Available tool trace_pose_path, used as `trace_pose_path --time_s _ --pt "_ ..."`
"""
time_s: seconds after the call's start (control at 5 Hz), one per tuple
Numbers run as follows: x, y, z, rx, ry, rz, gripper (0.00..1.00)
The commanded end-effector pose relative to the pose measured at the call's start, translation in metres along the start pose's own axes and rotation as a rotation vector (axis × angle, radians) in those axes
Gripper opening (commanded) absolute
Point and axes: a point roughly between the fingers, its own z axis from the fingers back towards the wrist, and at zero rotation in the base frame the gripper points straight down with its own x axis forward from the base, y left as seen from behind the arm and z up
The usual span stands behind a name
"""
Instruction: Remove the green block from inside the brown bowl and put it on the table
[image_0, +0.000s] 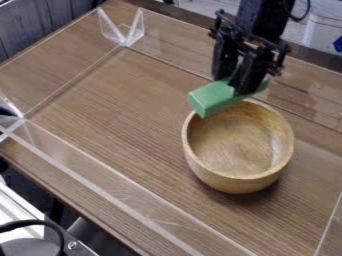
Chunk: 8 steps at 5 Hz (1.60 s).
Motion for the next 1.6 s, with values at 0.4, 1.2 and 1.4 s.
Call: trace_pose_path --time_s 0.4,1.2,1.4 --pt "-0.017 -0.015 0.012 0.035 -0.113 0.015 0.00" --pt "-0.035 -0.014 0.017 -0.089 -0.197 0.019 0.00" --pt "-0.037 -0.006 0.015 -0.079 -0.196 0.022 0.00"
